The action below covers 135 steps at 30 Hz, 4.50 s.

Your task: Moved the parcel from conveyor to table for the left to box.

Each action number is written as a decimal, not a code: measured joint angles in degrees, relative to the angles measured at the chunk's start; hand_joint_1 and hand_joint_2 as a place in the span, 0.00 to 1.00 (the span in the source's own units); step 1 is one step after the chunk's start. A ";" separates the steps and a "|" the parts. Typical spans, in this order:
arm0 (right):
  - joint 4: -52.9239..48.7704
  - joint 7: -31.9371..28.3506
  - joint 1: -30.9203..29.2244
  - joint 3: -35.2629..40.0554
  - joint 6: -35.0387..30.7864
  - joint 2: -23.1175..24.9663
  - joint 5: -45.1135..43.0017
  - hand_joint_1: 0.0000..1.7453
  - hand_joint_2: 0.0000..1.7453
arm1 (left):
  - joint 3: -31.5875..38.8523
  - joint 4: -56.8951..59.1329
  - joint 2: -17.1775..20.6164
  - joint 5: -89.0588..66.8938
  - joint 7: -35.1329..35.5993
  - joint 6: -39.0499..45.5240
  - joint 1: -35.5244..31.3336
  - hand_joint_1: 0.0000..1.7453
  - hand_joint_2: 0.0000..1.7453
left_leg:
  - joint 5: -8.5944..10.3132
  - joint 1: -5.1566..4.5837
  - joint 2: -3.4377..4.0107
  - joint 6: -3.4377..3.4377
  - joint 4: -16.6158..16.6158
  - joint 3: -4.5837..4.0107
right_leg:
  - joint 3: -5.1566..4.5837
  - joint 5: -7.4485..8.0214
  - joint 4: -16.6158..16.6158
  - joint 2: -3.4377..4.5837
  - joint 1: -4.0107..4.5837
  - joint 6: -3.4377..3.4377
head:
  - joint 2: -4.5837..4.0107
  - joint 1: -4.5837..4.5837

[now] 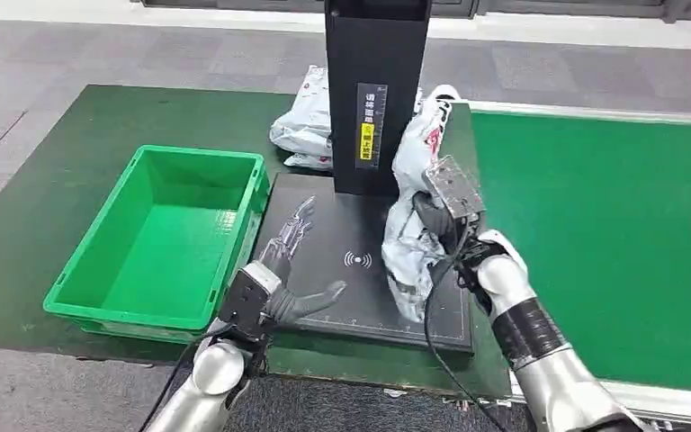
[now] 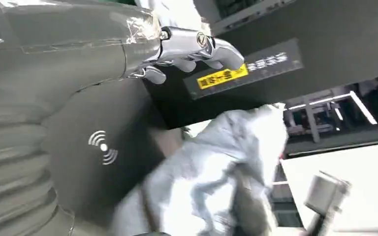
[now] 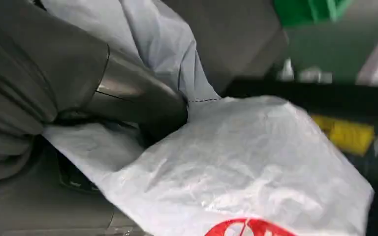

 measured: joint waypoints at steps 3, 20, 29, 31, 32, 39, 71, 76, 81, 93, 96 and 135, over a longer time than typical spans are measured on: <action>2.78 -0.20 -1.07 2.30 0.68 1.95 -1.33 0.00 1.00 | -0.11 -0.79 0.59 0.46 -0.90 0.57 0.03 0.00 1.00 | 0.00 0.00 -0.01 0.00 0.00 0.01 | -0.01 0.00 0.00 -0.01 0.01 0.00 | -0.02 0.00; 18.40 -0.90 -7.44 11.67 19.50 5.90 -5.62 0.00 1.00 | -0.11 0.72 2.03 1.53 -4.59 -0.85 -1.98 0.00 1.00 | 0.02 0.00 0.00 -0.02 0.02 0.04 | 0.00 0.01 0.00 0.00 0.01 -0.01 | -0.02 0.00; 21.57 -3.28 -9.57 14.25 21.52 6.18 -4.10 0.00 1.00 | -0.11 1.51 2.62 2.01 -5.31 -0.24 -2.14 0.00 1.00 | 0.02 0.00 0.02 -0.02 0.02 0.03 | 0.00 0.01 0.00 0.03 0.00 -0.01 | -0.02 0.00; 21.85 -4.41 -10.49 15.21 18.76 6.18 -2.62 0.00 1.00 | -0.09 1.44 2.88 2.23 -5.53 0.17 -2.10 0.00 1.00 | 0.03 0.00 0.02 -0.03 0.02 0.04 | 0.00 0.01 0.00 0.03 0.01 -0.01 | -0.02 0.00; 21.85 -5.03 -10.96 15.25 18.16 6.16 -2.69 0.00 1.00 | -0.04 1.33 2.97 2.25 -5.60 0.33 -1.99 0.00 1.00 | 0.03 0.00 0.02 -0.03 0.02 0.04 | -0.01 0.01 0.00 0.03 0.01 -0.01 | 0.00 0.00; 17.70 -9.03 -12.04 14.84 15.87 4.52 -4.74 0.00 1.00 | 0.90 -0.63 3.61 1.68 -5.44 1.35 0.00 0.00 1.00 | 0.04 0.00 0.03 -0.03 0.02 0.06 | 0.00 0.02 0.00 0.04 0.00 -0.02 | 0.00 0.00; -48.20 -12.52 30.96 -0.20 -27.80 2.27 19.63 0.00 1.00 | 4.61 -0.93 0.96 -41.05 13.58 4.15 3.98 0.00 1.00 | -0.31 0.00 0.02 -0.06 -0.01 0.14 | 0.00 -0.31 -0.06 0.06 0.01 -0.04 | 0.00 0.00; -50.78 -12.48 32.57 -0.35 -27.91 3.36 19.65 0.00 1.00 | 3.98 4.57 -0.59 -42.77 13.95 2.82 0.90 0.00 1.00 | -0.28 -0.01 0.16 -0.08 -0.01 0.21 | 0.05 -0.22 -0.06 0.22 0.00 -0.04 | 0.00 0.02; -51.72 -12.55 33.11 -1.21 -27.89 3.93 19.63 0.00 1.00 | 3.94 6.64 -1.12 -42.82 13.95 2.75 -0.04 0.00 1.00 | -0.28 -0.01 0.26 -0.08 -0.01 0.23 | 0.06 -0.22 -0.05 0.26 0.00 -0.04 | 0.00 0.00; -52.02 -13.18 32.92 -2.40 -26.47 5.06 18.14 0.00 1.00 | 1.08 14.83 -2.18 -51.97 16.21 -2.49 -6.21 0.00 1.00 | -0.26 -0.01 0.25 -0.08 -0.01 0.24 | 0.07 -0.20 -0.05 0.23 0.00 -0.03 | 0.00 0.00; -51.89 -13.20 32.57 -3.04 -26.21 5.70 18.65 0.00 1.00 | -0.35 19.00 -2.91 -55.41 17.05 -3.39 -9.18 1.00 1.00 | -0.25 -0.02 0.26 -0.07 0.00 0.27 | 0.08 -0.14 -0.05 0.26 -0.01 -0.05 | 0.00 0.00; -50.01 -15.28 30.26 -6.17 -20.52 10.66 18.73 0.00 1.00 | -5.33 54.77 -11.15 -52.24 10.03 -13.16 -29.06 0.93 1.00 | -0.24 -0.02 0.15 -0.02 -0.01 0.81 | 0.75 -0.19 -0.05 0.14 -0.01 -0.01 | 0.00 0.00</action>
